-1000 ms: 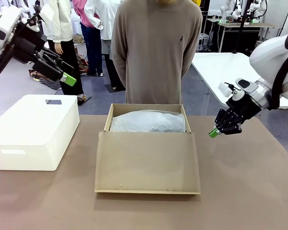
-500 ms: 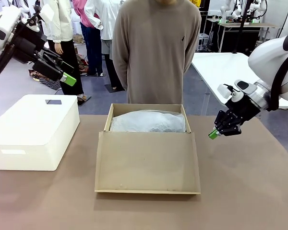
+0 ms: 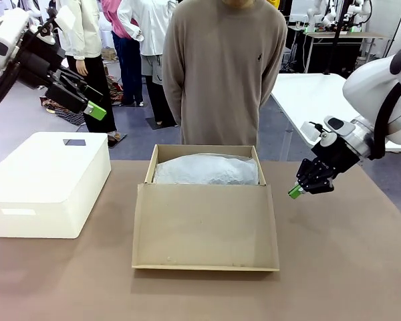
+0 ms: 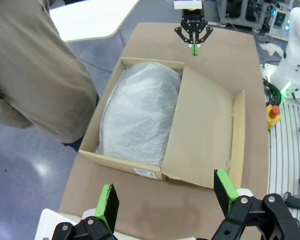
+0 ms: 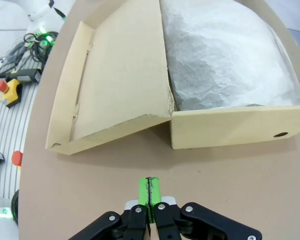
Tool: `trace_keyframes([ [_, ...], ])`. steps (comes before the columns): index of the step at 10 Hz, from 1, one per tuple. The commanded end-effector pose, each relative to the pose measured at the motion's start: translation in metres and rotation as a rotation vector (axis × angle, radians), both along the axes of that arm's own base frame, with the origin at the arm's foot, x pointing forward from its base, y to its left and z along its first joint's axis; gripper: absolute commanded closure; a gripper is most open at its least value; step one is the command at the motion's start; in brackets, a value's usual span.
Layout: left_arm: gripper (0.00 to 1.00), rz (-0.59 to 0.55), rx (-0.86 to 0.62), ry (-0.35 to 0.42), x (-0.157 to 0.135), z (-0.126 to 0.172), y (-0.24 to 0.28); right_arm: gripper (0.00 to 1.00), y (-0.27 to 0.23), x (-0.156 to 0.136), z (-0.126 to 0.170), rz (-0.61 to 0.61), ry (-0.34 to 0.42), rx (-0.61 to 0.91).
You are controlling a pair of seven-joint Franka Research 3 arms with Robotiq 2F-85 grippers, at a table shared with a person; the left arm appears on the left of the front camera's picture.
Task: Pack the shoes into the box.
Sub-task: Close the Shoes Box.
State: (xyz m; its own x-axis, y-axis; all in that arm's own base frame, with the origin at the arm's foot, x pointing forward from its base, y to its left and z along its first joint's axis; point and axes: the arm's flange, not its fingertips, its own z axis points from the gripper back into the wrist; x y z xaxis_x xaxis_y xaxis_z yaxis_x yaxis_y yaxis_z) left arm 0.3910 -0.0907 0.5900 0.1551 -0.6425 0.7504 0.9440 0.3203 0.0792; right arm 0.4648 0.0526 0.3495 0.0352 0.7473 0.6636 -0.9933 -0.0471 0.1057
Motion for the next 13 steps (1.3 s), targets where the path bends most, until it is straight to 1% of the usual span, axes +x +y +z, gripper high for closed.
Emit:
trace_keyframes([
  [1, 0.00, -0.015, -0.019, -0.014, 0.001, 0.000, 0.000, 1.00, 0.007, -0.002, -0.017, 0.036, -0.026, 0.077],
  [4, 0.00, -0.015, -0.019, -0.014, 0.001, 0.000, 0.000, 1.00, 0.013, -0.013, -0.034, 0.116, 0.001, 0.147],
  [6, 0.00, -0.015, -0.019, -0.014, 0.001, 0.000, 0.000, 1.00, 0.015, -0.018, -0.046, 0.149, 0.001, 0.164],
  [11, 0.00, -0.015, -0.019, -0.014, 0.001, 0.000, 0.000, 1.00, 0.027, -0.022, -0.078, 0.182, 0.044, 0.218],
  [13, 0.00, -0.015, -0.019, -0.014, 0.001, 0.000, 0.000, 1.00, 0.031, -0.021, -0.083, 0.182, 0.047, 0.224],
])
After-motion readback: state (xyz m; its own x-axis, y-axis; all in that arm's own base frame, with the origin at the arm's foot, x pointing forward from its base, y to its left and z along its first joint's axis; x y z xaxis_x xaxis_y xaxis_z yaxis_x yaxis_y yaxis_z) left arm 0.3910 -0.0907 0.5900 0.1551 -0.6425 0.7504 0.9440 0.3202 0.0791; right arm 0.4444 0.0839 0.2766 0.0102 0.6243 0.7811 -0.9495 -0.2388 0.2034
